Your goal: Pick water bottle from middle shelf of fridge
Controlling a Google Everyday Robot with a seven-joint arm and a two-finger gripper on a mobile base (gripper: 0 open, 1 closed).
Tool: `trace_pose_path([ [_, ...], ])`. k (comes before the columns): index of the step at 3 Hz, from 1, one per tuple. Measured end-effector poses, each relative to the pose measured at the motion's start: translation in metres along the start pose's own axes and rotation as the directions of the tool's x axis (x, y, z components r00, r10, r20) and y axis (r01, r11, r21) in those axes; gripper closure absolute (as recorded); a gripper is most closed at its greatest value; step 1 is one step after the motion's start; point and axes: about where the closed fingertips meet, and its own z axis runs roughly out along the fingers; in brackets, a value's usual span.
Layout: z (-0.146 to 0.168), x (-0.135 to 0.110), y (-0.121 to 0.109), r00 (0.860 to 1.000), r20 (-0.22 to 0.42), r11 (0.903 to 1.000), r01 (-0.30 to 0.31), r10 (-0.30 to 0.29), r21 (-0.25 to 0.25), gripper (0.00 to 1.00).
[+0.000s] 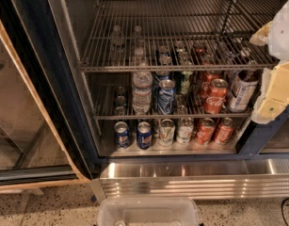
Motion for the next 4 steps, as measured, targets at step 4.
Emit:
trace_pose_path([
  [4, 0.049, -0.031, 0.014, 0.953, 0.301, 0.9987, -0.035, 0.022, 0.038, 0.0],
])
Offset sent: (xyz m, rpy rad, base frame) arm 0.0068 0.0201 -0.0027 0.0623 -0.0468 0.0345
